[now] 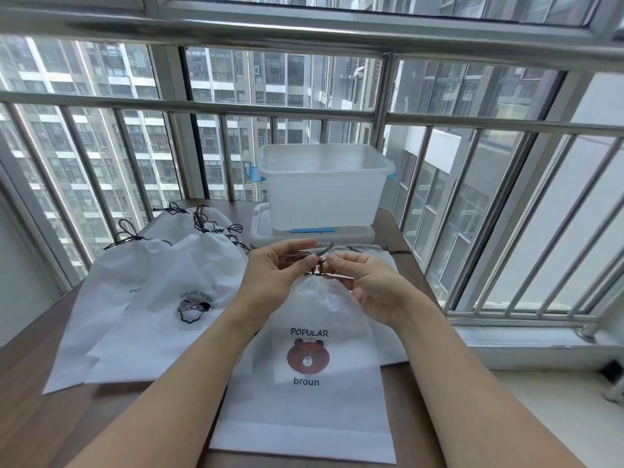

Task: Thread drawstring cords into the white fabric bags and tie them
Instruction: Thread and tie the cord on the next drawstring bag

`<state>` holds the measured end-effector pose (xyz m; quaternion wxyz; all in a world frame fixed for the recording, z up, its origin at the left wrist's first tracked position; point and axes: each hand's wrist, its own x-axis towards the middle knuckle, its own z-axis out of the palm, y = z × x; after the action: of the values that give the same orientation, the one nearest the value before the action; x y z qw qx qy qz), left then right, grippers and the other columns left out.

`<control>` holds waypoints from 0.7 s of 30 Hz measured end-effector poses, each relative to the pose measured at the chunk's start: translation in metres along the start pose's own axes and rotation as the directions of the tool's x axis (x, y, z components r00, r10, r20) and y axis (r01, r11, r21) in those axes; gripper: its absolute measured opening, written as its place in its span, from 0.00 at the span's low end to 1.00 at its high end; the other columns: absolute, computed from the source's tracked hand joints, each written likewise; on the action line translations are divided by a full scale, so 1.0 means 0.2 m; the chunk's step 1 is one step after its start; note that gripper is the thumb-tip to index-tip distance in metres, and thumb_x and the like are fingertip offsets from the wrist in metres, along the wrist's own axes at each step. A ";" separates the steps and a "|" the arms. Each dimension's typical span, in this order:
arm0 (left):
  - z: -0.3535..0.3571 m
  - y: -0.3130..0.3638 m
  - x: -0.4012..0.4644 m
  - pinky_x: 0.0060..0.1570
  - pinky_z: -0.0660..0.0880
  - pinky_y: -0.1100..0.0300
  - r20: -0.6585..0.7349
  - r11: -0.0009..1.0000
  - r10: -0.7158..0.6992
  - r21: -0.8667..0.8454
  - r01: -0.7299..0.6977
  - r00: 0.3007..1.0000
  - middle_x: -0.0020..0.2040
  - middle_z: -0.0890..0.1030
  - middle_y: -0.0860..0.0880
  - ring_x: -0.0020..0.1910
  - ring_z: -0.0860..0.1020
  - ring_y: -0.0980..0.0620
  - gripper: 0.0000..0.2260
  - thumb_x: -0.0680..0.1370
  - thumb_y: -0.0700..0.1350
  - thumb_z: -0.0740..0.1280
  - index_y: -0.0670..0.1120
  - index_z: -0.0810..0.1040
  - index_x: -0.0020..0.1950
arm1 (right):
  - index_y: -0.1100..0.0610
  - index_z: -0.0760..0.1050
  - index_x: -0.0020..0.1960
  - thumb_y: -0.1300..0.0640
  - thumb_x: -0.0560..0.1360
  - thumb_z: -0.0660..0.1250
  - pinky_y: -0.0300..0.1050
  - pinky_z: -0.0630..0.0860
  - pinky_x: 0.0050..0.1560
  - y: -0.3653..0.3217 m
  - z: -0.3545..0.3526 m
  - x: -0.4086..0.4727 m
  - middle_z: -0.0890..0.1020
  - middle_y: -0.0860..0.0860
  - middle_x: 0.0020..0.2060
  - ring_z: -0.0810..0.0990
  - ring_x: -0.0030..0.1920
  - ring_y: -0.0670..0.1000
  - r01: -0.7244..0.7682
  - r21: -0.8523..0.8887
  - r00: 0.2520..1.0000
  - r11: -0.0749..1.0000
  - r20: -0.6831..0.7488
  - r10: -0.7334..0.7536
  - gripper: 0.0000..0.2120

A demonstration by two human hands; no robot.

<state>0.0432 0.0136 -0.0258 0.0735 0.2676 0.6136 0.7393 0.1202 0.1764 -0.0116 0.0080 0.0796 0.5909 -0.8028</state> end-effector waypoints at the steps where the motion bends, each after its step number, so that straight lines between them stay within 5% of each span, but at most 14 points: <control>1: 0.00 0.00 0.00 0.48 0.78 0.64 0.000 1.000 -0.013 0.005 0.013 1.000 0.45 0.87 0.48 0.44 0.84 0.54 0.11 0.73 0.35 0.73 0.47 0.84 0.52 | 0.60 0.83 0.50 0.59 0.75 0.72 0.43 0.78 0.46 0.00 0.00 0.00 0.84 0.55 0.44 0.82 0.42 0.51 0.007 -0.012 1.000 1.000 -0.020 -0.008 0.06; 6: 0.00 0.00 -0.01 0.46 0.77 0.67 0.016 0.996 -0.072 0.052 0.071 0.997 0.41 0.87 0.48 0.41 0.83 0.56 0.06 0.74 0.35 0.73 0.42 0.85 0.49 | 0.60 0.81 0.45 0.66 0.76 0.70 0.38 0.79 0.42 -0.01 0.01 0.00 0.84 0.56 0.38 0.82 0.37 0.48 0.005 -0.124 0.991 0.992 -0.134 -0.021 0.04; 12: 0.00 0.00 -0.01 0.44 0.78 0.67 0.083 0.994 -0.098 0.061 0.094 0.992 0.40 0.86 0.47 0.41 0.84 0.54 0.06 0.75 0.33 0.72 0.43 0.85 0.46 | 0.47 0.76 0.64 0.66 0.76 0.71 0.38 0.76 0.41 -0.01 0.01 -0.01 0.86 0.55 0.42 0.84 0.41 0.49 0.031 -0.249 0.987 0.968 -0.143 -0.068 0.22; 16: 0.00 0.00 -0.01 0.44 0.78 0.66 0.082 0.993 -0.097 0.081 0.091 0.992 0.40 0.86 0.46 0.40 0.83 0.54 0.07 0.75 0.33 0.72 0.43 0.86 0.47 | 0.61 0.84 0.53 0.67 0.76 0.71 0.36 0.77 0.38 -0.02 0.01 -0.02 0.87 0.57 0.43 0.84 0.40 0.51 0.090 -0.289 0.980 0.953 -0.145 -0.136 0.08; 21: 0.00 -0.02 0.00 0.46 0.78 0.63 0.035 0.989 -0.128 0.082 0.125 0.991 0.41 0.86 0.44 0.41 0.84 0.51 0.06 0.74 0.34 0.73 0.43 0.86 0.48 | 0.56 0.85 0.51 0.61 0.76 0.73 0.43 0.78 0.50 -0.03 -0.02 -0.02 0.87 0.55 0.46 0.83 0.45 0.50 0.107 -0.321 0.969 0.941 -0.179 -0.171 0.05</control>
<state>0.0425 0.0140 -0.0289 0.1216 0.2456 0.6566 0.7027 0.1236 0.1824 -0.0069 -0.0971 0.1172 0.7110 -0.6865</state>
